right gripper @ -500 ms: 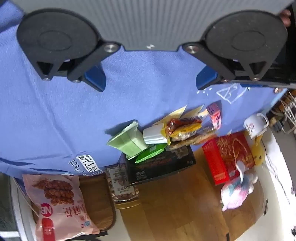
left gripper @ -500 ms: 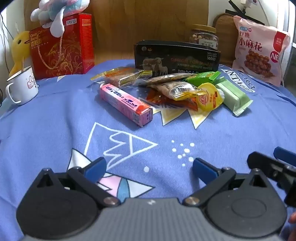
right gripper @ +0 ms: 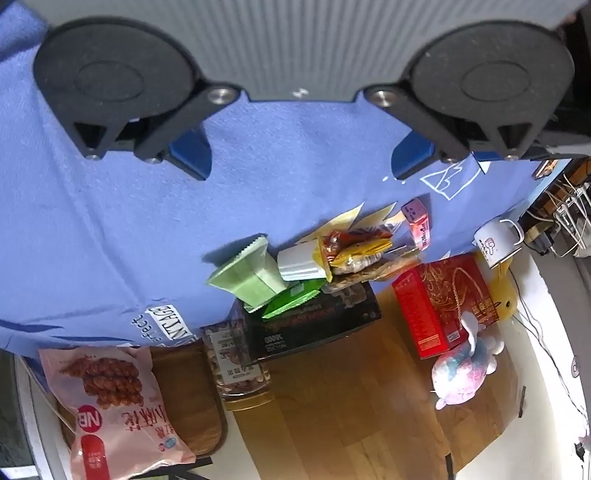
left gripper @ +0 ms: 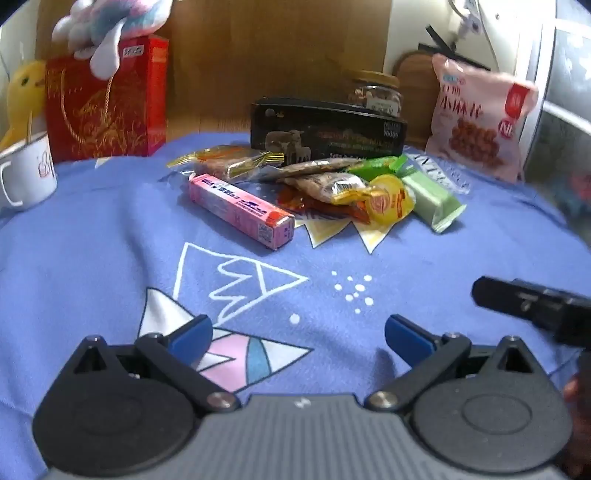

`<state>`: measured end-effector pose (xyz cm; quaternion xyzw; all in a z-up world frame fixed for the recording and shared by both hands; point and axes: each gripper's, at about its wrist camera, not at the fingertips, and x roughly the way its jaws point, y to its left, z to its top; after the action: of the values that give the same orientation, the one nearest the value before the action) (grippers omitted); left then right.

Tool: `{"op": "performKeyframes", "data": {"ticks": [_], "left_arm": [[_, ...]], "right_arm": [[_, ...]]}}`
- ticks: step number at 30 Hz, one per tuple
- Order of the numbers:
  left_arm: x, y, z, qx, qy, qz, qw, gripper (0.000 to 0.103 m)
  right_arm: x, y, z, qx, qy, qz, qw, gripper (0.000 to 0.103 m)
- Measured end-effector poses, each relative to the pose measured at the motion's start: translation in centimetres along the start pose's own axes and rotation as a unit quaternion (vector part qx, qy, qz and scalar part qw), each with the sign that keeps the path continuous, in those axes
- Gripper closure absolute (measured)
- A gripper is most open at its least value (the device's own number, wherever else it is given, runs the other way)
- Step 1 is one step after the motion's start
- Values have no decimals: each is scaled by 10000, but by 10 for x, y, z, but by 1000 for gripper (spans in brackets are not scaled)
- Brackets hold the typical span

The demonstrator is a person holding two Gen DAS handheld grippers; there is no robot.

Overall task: Organize snacks
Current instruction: 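Move the left gripper to the pink UHA gum box on the cloth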

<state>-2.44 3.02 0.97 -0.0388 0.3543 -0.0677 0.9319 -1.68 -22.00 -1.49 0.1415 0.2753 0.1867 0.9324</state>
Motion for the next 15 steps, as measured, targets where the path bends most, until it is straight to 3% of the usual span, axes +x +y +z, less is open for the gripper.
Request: {"op": "performKeyframes", "data": {"ticks": [5, 9, 14, 15], "left_arm": [[-16, 27, 11, -220, -530, 280, 9980, 0], [-15, 53, 28, -306, -663, 406, 9965, 0], [-1, 73, 53, -183, -771, 447, 9959, 0], [2, 76, 58, -196, -775, 435, 9959, 1]], "right_arm": [[1, 11, 3, -297, -56, 74, 9995, 0], [9, 24, 8, -609, 19, 276, 9978, 2], [35, 53, 18, -1353, 296, 612, 9885, 21], [42, 59, 21, -1479, 391, 683, 9859, 29]]}}
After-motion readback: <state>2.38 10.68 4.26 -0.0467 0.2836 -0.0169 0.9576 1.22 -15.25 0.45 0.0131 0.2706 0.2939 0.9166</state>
